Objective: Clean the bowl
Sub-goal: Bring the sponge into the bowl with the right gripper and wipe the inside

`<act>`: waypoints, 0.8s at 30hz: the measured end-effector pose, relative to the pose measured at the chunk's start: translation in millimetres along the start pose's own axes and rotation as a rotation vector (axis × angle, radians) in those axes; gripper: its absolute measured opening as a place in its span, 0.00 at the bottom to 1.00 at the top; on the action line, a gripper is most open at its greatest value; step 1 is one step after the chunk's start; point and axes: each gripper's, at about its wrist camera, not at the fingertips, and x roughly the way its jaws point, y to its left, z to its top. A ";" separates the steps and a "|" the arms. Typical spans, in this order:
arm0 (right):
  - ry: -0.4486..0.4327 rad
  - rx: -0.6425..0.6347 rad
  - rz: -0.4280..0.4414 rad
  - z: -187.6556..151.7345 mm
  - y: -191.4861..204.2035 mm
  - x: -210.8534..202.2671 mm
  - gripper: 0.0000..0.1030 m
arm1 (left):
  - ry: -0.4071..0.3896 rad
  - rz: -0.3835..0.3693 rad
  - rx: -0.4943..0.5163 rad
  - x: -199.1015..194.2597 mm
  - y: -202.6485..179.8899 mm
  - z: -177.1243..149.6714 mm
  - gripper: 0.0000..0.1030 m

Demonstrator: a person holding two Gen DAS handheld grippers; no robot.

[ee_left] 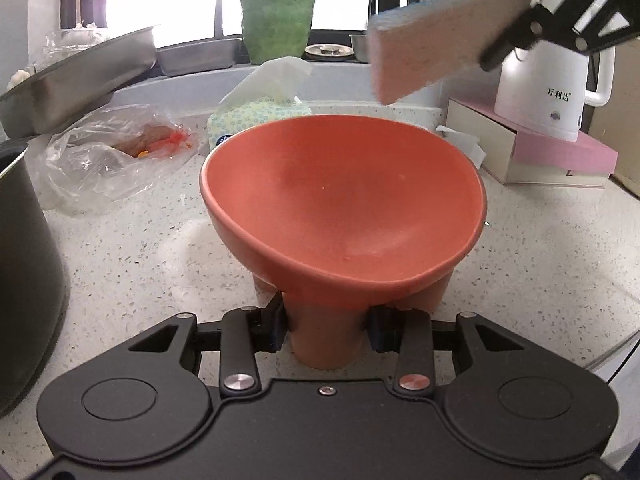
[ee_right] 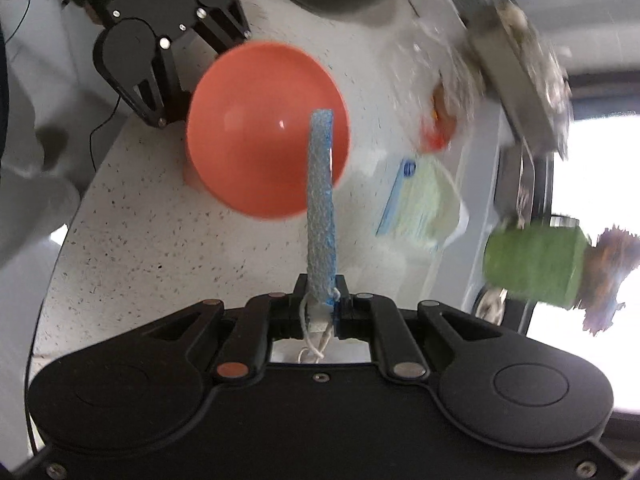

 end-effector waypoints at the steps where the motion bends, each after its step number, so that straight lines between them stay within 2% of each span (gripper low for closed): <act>1: 0.007 -0.038 0.007 4.3 3.0 0.3 0.11 | -0.001 -0.002 0.001 0.0 0.3 0.0 0.37; 7: 0.052 -0.239 -0.019 22.0 17.1 15.9 0.12 | 0.006 -0.021 0.004 -1.3 3.2 1.1 0.37; 14: 0.081 -0.412 0.006 35.4 25.3 27.5 0.12 | 0.010 -0.034 0.016 0.0 5.7 2.0 0.37; 20: 0.105 -0.587 0.099 44.9 32.3 30.2 0.12 | 0.003 -0.031 0.011 -0.7 5.8 0.5 0.37; 24: 0.107 -0.625 0.153 55.8 36.8 25.9 0.12 | 0.005 -0.034 0.020 -0.4 5.9 1.5 0.37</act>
